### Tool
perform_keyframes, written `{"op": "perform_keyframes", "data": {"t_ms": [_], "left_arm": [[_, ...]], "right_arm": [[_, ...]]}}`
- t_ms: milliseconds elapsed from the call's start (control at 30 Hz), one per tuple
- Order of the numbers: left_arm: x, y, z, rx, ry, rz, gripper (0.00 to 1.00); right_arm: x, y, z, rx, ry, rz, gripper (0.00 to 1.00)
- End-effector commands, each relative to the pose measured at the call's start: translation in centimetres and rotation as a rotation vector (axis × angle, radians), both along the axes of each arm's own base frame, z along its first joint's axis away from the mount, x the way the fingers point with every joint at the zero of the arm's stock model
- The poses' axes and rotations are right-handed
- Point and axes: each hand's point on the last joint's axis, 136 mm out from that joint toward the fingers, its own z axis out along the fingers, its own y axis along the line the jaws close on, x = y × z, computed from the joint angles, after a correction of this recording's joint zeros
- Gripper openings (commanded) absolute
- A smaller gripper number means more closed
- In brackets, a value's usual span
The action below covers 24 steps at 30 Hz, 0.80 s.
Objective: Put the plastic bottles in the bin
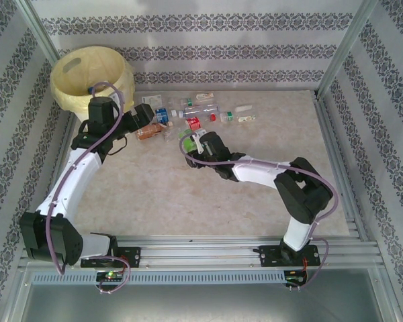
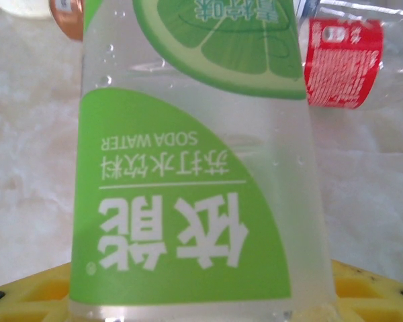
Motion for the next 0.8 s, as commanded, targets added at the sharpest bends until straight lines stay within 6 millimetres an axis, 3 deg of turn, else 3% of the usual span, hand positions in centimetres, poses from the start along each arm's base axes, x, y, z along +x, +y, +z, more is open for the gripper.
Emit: {"op": "perform_keyframes", "data": {"t_ms": [0,400,767], "left_arm": [[0.5,-2.7,1.5,-0.116,-0.073,-0.122,1.00],[1.7,-13.0,-0.8,-0.323,-0.065,-0.434,1.00],[3.5,-16.5,-3.0,-0.392,-0.030,-0.462,1.00]], "right_arm": [[0.7,-0.2,3.5,0.139,-0.059,-0.022,0.50],[0.5,-0.9,8.3,0.412,-0.089,0.026,0.50],[0.6,0.3,9.0,0.425,-0.089,0.079,0.53]]}}
